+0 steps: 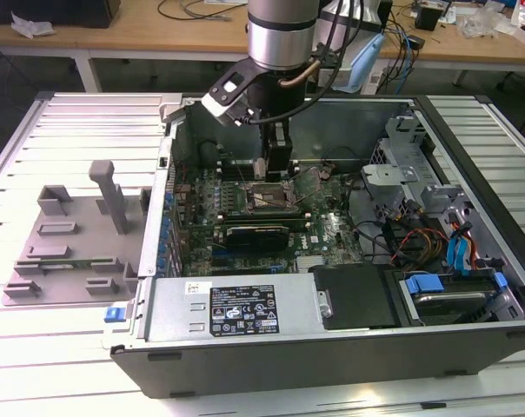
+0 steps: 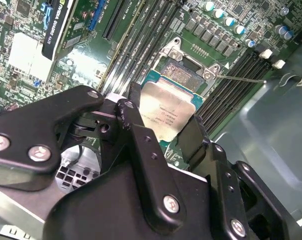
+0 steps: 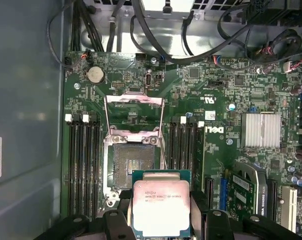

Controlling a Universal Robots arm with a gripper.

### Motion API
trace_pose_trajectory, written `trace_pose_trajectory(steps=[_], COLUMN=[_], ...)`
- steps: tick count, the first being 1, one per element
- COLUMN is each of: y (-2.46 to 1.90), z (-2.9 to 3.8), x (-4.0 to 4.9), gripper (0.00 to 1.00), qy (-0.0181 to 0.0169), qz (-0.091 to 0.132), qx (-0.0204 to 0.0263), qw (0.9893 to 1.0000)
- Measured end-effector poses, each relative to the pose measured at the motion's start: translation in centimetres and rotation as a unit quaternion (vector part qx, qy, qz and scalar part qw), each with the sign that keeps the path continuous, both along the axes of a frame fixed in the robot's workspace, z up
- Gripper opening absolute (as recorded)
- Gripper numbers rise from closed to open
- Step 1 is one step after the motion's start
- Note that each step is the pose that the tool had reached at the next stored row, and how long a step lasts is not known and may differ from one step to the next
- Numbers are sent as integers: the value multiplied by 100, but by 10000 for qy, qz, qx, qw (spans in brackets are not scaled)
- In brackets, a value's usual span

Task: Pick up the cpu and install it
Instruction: 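Place the cpu into insertion slot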

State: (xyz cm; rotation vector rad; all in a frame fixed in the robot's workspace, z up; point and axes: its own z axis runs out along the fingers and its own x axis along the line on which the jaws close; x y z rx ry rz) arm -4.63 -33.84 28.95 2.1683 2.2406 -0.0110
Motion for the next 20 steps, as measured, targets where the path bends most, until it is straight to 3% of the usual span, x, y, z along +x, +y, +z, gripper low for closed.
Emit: trace_pose_trajectory(steps=[20], y=[0], z=[-75], x=[0], gripper=[55], qy=[0], qz=[159], qx=[0], qw=[9999])
